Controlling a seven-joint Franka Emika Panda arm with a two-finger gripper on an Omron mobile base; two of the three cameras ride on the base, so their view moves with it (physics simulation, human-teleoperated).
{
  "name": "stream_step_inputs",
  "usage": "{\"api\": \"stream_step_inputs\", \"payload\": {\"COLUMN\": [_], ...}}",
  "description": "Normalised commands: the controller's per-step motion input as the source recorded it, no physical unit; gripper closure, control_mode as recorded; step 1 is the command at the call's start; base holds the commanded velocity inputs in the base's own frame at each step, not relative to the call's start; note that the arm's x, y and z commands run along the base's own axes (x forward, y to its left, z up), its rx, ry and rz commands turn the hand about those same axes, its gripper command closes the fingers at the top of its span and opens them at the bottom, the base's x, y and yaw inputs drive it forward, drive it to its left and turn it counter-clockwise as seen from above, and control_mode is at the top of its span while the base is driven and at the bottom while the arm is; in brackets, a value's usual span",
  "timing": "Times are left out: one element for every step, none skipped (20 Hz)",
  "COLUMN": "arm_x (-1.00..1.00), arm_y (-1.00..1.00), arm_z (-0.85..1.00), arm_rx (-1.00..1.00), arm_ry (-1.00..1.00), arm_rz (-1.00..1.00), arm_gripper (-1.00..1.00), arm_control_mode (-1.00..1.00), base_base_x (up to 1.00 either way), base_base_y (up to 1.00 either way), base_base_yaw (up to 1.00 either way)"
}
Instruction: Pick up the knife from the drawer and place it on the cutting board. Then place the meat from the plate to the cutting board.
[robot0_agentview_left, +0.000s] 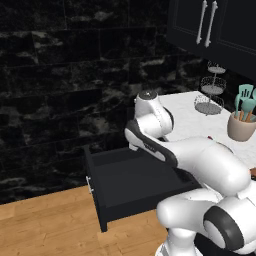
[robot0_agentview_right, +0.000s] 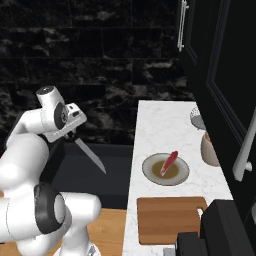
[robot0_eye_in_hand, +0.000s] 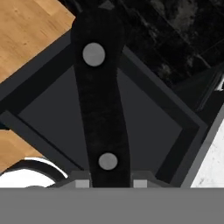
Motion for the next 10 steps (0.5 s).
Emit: {"api": "stream_step_inputs", "payload": {"arm_x": [0.00, 0.00, 0.13, 0.00, 0.00, 0.00, 0.00, 0.00, 0.00, 0.00], "arm_y": [0.00, 0.00, 0.00, 0.00, 0.00, 0.00, 0.00, 0.00, 0.00, 0.00], "arm_z": [-0.01, -0.09, 0.00, 0.00, 0.00, 0.00, 0.00, 0.00, 0.00, 0.00], "arm_rx": [-0.03, -0.02, 0.00, 0.00, 0.00, 0.00, 0.00, 0.00, 0.00, 0.00], "arm_ry": [0.07, 0.07, 0.16, 0.00, 0.00, 0.00, 0.00, 0.00, 0.00, 0.00], "arm_rz": [0.06, 0.00, 0.00, 0.00, 0.00, 0.00, 0.00, 0.00, 0.00, 0.00], "arm_gripper": [1.00, 1.00, 1.00, 1.00, 1.00, 1.00, 1.00, 1.00, 1.00, 1.00], "arm_control_mode": [-1.00, -1.00, -1.00, -1.00, -1.00, -1.00, -1.00, -1.00, -1.00, -1.00], "base_base_x": [0.00, 0.00, 0.00, 0.00, 0.00, 0.00, 0.00, 0.00, 0.00, 0.00], "base_base_y": [0.00, 0.00, 0.00, 0.00, 0.00, 0.00, 0.00, 0.00, 0.00, 0.00], "base_base_yaw": [0.00, 0.00, 0.00, 0.00, 0.00, 0.00, 0.00, 0.00, 0.00, 0.00]}}
